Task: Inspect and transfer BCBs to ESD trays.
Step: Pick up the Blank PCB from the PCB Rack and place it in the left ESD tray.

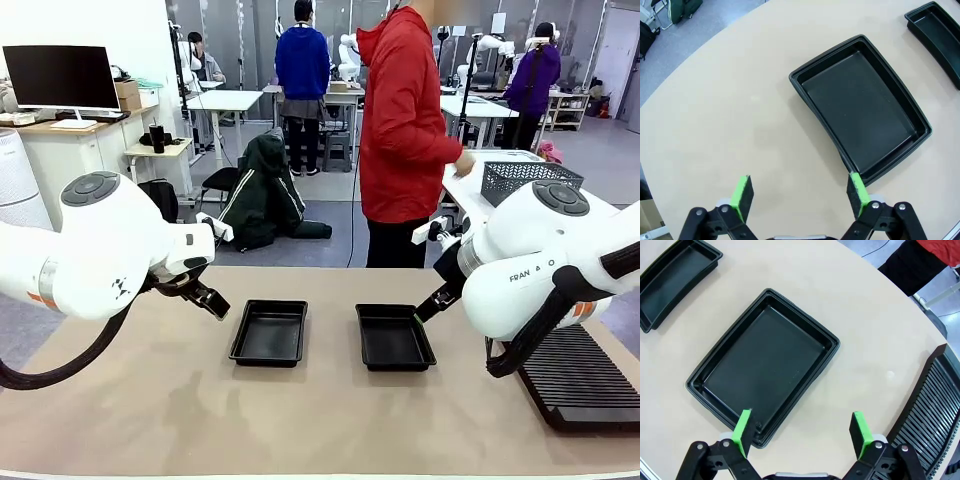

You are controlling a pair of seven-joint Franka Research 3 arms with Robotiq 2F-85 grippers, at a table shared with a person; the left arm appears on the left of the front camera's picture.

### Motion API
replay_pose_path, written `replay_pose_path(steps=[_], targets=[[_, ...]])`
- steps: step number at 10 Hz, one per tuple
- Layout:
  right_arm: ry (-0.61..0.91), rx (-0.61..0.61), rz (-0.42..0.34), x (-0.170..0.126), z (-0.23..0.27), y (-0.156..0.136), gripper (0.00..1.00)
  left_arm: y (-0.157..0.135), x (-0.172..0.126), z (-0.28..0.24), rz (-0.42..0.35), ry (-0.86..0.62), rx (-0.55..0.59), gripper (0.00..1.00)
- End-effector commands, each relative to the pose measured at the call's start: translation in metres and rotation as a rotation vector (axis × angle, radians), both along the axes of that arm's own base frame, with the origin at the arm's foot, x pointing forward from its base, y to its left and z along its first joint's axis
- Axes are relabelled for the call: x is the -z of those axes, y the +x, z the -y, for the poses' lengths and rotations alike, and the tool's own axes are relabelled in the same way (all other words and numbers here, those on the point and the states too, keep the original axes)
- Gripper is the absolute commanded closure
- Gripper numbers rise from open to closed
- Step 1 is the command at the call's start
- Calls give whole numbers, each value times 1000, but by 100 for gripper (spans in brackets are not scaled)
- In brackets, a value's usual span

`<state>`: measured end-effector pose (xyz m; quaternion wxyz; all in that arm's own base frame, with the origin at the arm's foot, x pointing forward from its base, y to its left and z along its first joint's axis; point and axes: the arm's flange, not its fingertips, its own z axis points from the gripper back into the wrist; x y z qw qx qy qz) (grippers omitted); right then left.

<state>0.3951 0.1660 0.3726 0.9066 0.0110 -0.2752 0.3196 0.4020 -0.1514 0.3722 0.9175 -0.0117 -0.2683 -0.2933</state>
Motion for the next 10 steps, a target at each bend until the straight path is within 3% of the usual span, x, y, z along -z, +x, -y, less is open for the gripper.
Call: replay_pose_path(steps=[1,7,10], targets=[[0,0,0,0,0,0,0,0,0,0,0,0,0,0],[0,0,0,0,0,0,0,0,0,0,0,0,0,0],[48,106,-54,-52,30,-10,0,-9,-50,-24,-22,-105,-9,0]])
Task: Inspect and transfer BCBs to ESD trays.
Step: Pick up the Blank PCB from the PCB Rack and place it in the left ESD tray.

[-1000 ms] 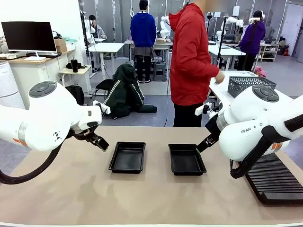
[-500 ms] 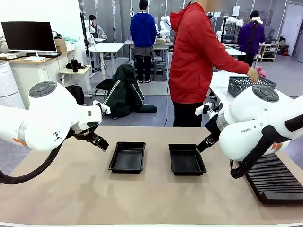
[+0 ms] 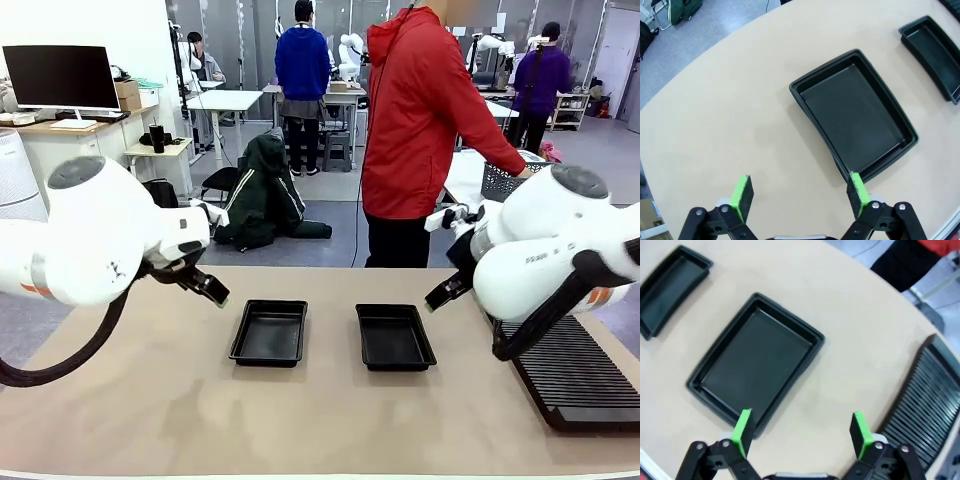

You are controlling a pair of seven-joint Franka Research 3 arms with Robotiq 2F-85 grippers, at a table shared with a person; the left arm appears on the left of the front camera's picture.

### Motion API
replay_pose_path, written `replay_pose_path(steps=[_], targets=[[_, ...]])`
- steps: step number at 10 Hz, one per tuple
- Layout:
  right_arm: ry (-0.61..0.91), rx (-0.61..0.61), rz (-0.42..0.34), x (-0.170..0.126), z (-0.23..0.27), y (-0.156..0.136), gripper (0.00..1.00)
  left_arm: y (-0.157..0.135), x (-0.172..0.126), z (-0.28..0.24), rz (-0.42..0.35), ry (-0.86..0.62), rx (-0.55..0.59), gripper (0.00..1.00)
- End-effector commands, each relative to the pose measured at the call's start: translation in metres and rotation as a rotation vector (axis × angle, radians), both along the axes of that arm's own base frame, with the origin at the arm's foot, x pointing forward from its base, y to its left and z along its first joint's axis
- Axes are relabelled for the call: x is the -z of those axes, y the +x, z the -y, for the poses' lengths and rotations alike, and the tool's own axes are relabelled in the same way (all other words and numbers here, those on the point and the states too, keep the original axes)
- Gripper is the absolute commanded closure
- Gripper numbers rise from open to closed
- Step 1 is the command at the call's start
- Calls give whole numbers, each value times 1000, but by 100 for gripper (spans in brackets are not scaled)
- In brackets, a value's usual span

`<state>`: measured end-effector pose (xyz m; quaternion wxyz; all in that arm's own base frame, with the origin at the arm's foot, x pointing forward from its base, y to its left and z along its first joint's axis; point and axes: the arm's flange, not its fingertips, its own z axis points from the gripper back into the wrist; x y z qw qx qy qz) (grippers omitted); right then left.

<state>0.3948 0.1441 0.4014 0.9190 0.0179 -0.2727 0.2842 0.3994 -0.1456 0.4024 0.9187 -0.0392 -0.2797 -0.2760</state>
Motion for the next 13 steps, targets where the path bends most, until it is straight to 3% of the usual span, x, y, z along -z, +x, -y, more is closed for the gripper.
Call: replay_pose_path(steps=[1,5,8,11,13], targets=[[40,46,-55,-42,15,-15,0,-15,-38,-26,-38,-60,22,0],[161,63,-135,-141,58,-33,0,-50,-125,-71,-170,-246,17,0],[317,84,-277,-213,106,-36,0,-71,-189,-107,-278,-363,-43,0],[484,135,-466,-258,165,-28,0,-74,-232,-144,-367,-416,-121,0],[591,219,-567,-266,207,-14,0,-66,-245,-164,-422,-463,-157,0]])
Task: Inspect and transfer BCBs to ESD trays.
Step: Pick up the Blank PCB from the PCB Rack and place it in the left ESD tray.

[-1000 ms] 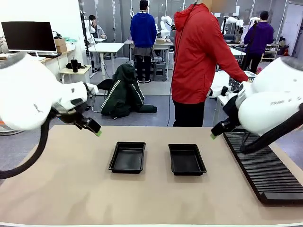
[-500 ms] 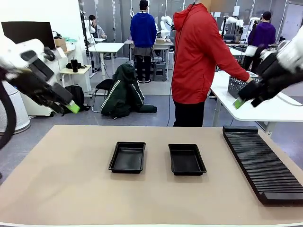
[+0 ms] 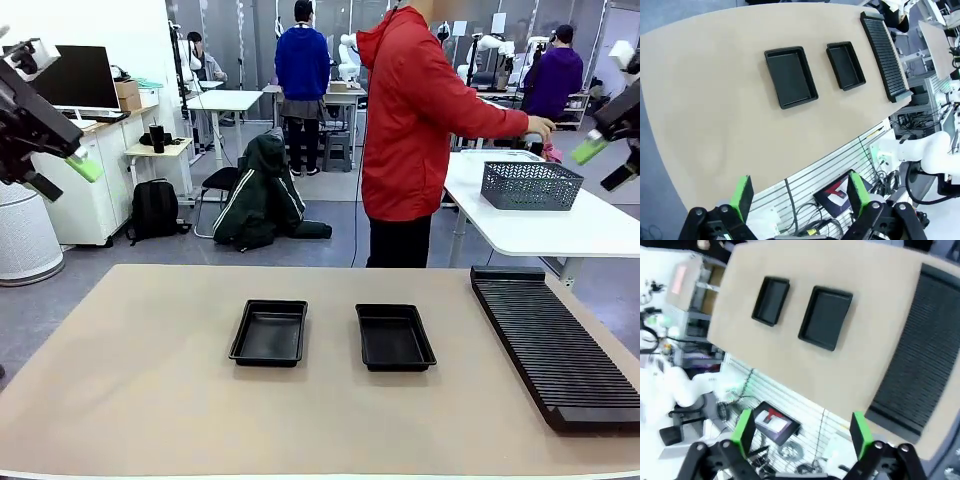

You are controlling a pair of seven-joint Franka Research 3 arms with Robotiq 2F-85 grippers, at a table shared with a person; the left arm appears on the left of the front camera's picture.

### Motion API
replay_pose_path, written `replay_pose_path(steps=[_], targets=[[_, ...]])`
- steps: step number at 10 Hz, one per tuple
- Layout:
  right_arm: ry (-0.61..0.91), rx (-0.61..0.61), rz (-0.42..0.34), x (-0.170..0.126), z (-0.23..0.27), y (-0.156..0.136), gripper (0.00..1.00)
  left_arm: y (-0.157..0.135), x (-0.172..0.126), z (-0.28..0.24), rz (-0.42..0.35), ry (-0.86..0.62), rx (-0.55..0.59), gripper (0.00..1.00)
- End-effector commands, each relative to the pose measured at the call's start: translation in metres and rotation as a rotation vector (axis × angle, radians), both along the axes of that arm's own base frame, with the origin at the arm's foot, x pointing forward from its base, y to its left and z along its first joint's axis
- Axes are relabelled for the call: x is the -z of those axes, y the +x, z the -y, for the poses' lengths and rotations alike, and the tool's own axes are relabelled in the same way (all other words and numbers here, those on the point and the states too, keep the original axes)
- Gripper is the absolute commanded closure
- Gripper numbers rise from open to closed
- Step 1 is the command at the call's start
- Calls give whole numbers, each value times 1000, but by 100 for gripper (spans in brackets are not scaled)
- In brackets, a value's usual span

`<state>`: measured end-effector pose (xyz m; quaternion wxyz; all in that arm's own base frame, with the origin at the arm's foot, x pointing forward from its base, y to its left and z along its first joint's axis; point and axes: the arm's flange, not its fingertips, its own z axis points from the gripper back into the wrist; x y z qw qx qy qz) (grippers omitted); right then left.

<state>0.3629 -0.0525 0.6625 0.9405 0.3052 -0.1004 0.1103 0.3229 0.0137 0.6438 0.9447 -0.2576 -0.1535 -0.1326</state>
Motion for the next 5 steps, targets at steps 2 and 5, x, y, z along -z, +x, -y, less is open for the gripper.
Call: replay_pose_path(steps=[2,5], targets=[[103,125,-127,3,49,25,0,7,-10,-25,-22,-123,-9,0],[116,158,-122,7,68,25,0,2,-10,-24,-27,-124,-23,0]])
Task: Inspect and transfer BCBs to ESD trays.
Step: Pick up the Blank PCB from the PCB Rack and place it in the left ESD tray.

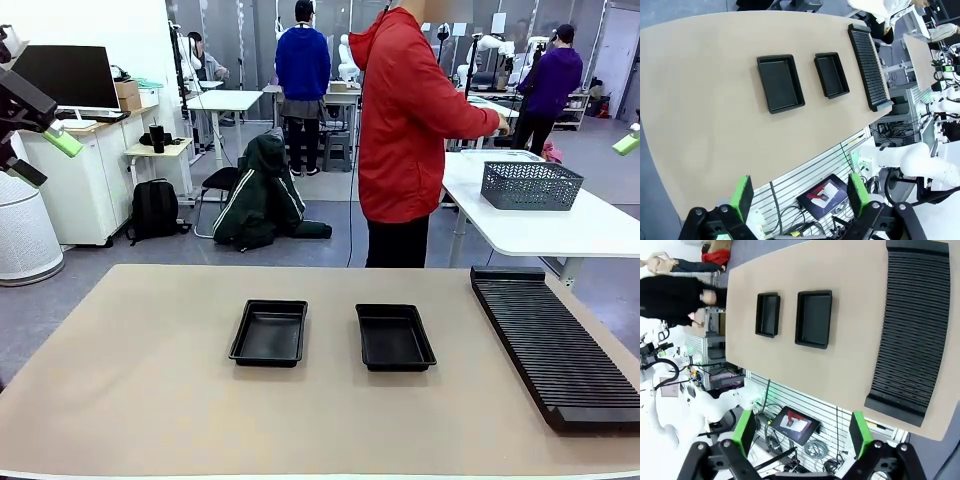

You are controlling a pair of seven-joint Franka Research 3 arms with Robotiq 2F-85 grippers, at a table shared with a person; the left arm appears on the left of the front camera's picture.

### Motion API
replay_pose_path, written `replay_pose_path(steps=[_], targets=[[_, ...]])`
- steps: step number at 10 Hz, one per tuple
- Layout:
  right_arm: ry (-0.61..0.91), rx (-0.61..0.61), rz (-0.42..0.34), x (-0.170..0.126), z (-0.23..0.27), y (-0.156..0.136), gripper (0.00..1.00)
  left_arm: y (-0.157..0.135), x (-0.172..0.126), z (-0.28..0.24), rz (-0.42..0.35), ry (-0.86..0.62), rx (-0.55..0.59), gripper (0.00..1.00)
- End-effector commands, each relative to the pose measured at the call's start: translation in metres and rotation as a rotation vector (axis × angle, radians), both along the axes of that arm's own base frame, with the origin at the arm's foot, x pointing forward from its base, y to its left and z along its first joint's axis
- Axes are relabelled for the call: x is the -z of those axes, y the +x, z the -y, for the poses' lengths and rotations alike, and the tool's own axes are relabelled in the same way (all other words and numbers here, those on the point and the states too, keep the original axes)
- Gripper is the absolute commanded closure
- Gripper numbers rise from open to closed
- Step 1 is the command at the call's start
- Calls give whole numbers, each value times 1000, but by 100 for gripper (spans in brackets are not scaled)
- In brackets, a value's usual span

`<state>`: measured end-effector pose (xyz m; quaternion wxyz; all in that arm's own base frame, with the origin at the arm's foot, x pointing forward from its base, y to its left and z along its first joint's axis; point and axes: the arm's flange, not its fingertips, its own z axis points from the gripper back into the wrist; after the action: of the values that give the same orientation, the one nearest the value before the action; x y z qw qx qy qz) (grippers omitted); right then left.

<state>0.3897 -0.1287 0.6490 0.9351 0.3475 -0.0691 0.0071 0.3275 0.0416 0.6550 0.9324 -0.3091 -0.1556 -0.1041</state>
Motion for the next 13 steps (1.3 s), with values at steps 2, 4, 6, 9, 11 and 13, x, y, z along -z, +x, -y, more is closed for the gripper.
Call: replay_pose_path(steps=[2,4,6,9,11,13], targets=[[-7,-16,0,0,-5,-1,0,1,0,0,2,6,2,0],[-7,-16,0,0,-5,-1,0,1,0,0,2,6,2,0],[-12,-4,-1,-1,-5,1,0,1,0,0,2,6,2,0],[-8,-53,54,-32,-3,9,0,1,0,0,2,6,2,0],[13,-75,42,-44,3,18,0,1,0,0,2,6,2,0],[28,-81,34,-50,10,23,0,1,0,0,2,6,2,0]])
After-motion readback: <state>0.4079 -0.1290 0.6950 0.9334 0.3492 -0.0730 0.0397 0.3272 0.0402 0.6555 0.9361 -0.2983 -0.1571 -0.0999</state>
